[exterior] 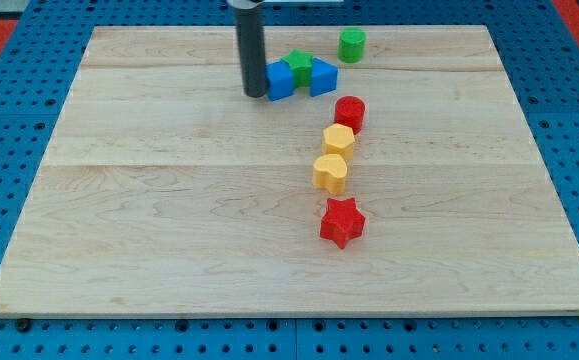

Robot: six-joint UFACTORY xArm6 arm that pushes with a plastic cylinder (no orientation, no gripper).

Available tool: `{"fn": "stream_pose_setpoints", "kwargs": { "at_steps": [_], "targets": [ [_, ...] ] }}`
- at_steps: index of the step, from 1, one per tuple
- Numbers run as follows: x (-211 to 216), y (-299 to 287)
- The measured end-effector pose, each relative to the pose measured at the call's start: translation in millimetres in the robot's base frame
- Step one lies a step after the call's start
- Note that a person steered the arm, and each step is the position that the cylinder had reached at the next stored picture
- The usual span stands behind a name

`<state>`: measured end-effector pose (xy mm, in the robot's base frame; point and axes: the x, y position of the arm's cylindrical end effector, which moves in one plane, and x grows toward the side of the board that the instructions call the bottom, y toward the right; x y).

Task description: Place the green circle to the right of the green star

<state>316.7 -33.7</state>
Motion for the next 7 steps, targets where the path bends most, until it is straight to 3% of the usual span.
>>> {"fn": "stream_pose_setpoints", "kwargs": {
  "at_steps": [3, 4, 6, 7],
  "targets": [
    [-21, 103],
    [-21, 49],
    [-80, -12],
    [-120, 42]
  ]
}}
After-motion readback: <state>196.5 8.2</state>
